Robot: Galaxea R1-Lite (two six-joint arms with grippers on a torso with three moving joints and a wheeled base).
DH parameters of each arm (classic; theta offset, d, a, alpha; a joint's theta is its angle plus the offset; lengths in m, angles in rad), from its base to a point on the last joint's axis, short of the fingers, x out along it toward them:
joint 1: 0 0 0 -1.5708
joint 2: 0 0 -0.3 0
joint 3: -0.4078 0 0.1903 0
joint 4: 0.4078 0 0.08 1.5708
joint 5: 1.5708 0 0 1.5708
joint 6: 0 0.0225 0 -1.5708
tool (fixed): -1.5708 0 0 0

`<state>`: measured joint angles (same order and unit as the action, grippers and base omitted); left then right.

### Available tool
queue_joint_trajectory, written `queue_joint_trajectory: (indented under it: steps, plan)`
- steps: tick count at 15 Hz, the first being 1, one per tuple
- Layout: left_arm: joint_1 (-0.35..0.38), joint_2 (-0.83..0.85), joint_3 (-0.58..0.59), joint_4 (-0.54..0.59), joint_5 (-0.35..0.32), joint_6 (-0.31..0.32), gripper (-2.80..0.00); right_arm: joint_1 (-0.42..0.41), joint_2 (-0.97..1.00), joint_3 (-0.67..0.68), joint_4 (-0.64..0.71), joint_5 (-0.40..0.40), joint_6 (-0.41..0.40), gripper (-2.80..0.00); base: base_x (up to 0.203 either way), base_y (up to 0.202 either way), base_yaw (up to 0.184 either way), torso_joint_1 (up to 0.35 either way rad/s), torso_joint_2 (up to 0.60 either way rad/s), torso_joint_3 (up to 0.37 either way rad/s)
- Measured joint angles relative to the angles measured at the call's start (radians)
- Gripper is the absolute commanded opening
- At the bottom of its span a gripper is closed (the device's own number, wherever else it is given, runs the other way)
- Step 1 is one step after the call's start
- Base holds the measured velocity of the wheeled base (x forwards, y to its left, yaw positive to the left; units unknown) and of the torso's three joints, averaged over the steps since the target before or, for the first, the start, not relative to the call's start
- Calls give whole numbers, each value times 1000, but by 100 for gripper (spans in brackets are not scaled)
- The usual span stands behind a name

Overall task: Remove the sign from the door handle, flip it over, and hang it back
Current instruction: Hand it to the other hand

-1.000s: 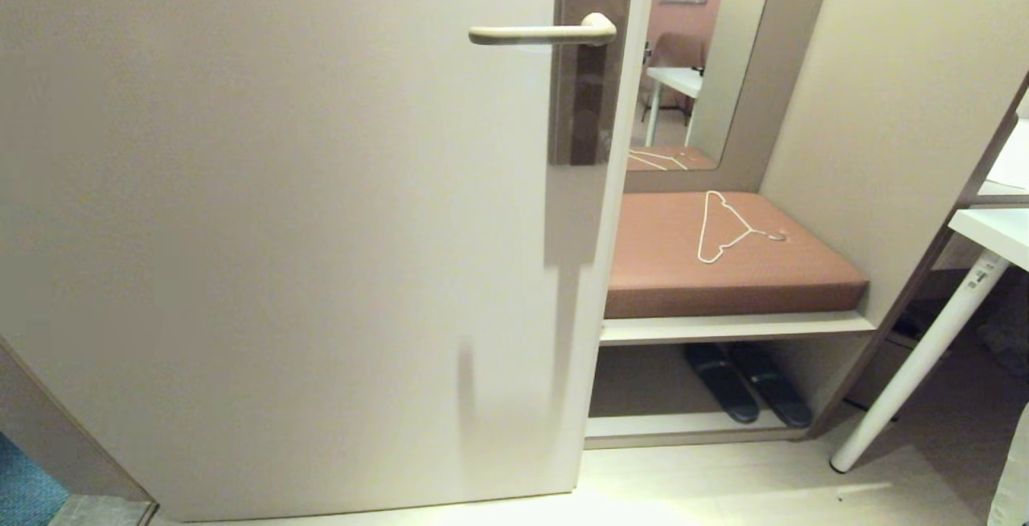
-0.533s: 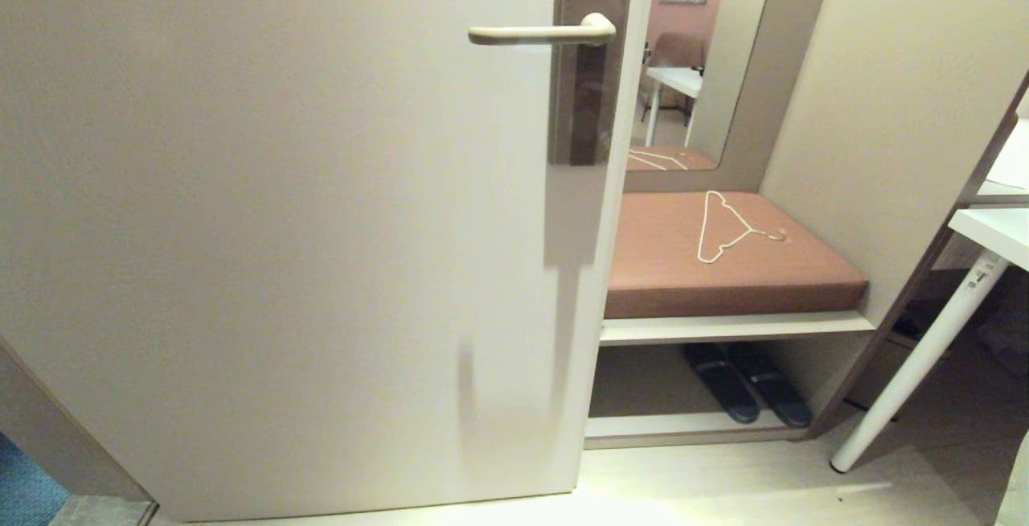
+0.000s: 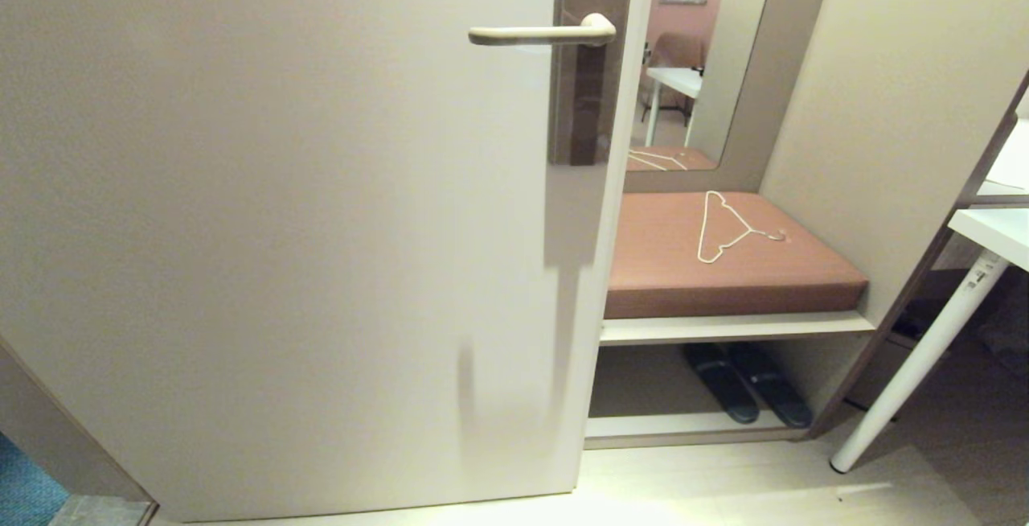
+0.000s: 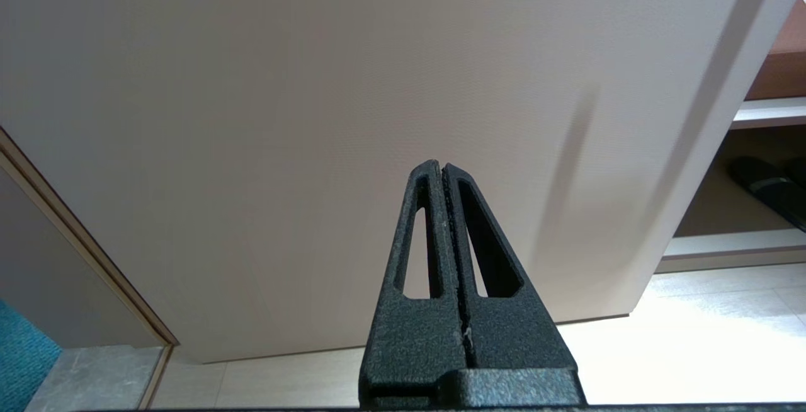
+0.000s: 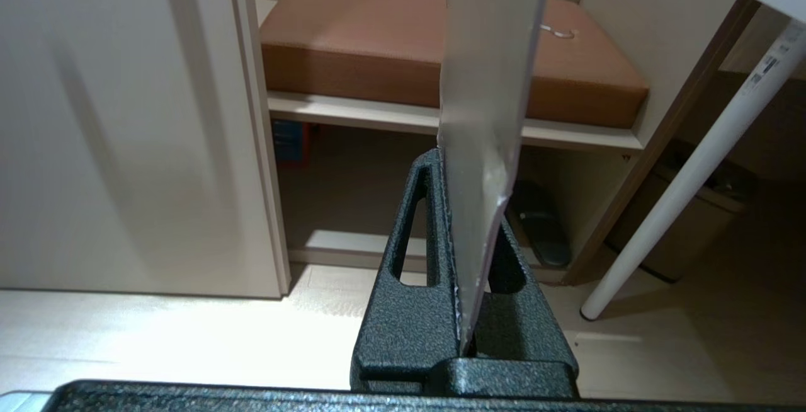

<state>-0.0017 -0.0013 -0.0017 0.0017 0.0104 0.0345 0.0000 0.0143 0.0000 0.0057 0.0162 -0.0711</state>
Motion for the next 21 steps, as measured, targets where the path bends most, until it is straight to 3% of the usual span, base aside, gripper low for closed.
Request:
queue_joint_trajectory:
  steps: [21]
  plan:
    - [0,0,0,-1,-3,8,-280,0,-16,0,0,0,0,-280,0,0,0,0,0,0]
